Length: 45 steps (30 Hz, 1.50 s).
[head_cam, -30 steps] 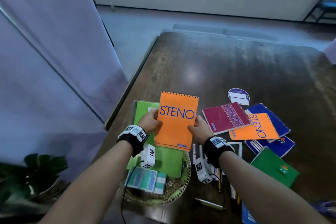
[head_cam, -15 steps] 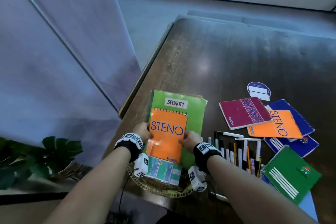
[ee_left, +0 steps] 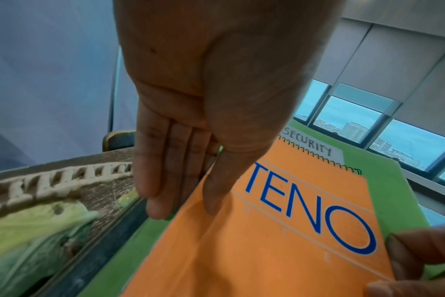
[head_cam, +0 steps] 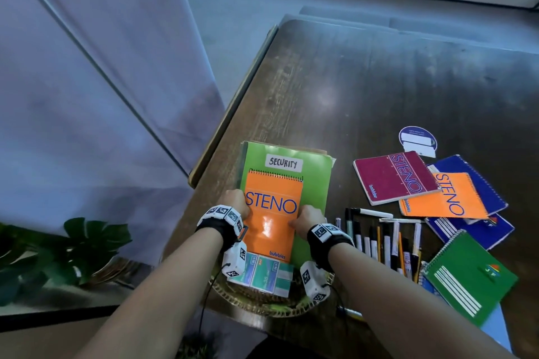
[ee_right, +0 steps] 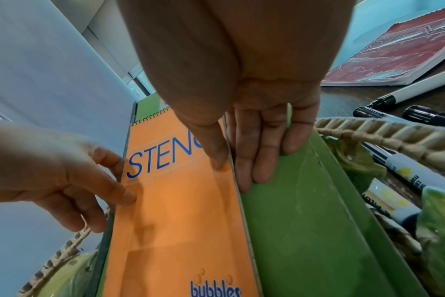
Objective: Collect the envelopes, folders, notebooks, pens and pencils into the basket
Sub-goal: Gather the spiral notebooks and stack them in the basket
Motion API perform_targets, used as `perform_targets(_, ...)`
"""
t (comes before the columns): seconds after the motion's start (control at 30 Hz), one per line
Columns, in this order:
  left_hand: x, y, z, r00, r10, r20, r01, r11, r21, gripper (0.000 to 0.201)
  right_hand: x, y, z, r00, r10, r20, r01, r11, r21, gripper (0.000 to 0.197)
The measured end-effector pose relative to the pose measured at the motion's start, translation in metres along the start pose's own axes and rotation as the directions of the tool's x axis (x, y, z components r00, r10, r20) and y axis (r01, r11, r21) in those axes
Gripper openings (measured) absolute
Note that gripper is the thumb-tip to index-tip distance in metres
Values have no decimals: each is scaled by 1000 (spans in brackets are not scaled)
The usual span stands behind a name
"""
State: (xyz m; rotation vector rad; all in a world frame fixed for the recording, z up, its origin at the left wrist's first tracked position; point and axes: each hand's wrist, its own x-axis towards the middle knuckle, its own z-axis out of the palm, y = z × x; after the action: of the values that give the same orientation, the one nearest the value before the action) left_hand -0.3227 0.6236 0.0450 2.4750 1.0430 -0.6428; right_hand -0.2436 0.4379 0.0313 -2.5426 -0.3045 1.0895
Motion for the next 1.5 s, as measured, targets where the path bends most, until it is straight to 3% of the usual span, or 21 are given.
perform_targets(0.17,0,1,1,999,28,-14,-27,996,89,5,0,0,-3,1000,-4,6,4,1000,-6,13)
perform_targets(0.3,-1,-12,14,1000,-7,25,4,991,134,22,1,-2,-1,1000,-17,-5,17,999,-42,17)
perform_targets(0.47,-6,-15,19,999,7,32,-12,987,162,20,-2,1,0,999,-36,-32,32,993,-115,20)
perform_targets(0.73,-7,7,7,989,47,138,-63,991,117,20,-2,15,-12,995,-89,38,87,995,42,15)
perform_targets(0.87,-4,49,3,960,190,203,-202,979,37,19,1,41,-37,996,-88,-33,92,989,117,22)
perform_targets(1.07,-1,153,10,887,446,118,-448,894,-15,21,9,119,-108,979,42,-197,3,976,218,23)
perform_targets(1.27,7,262,37,831,552,62,-549,833,-62,21,29,202,-172,969,162,-185,-113,963,246,19)
perform_targets(1.4,24,325,53,810,576,112,-573,817,-61,20,47,244,-203,949,254,-188,-198,941,275,14)
perform_targets(1.5,36,368,70,784,601,153,-594,799,-91,20,64,274,-224,893,390,-226,-317,899,302,41)
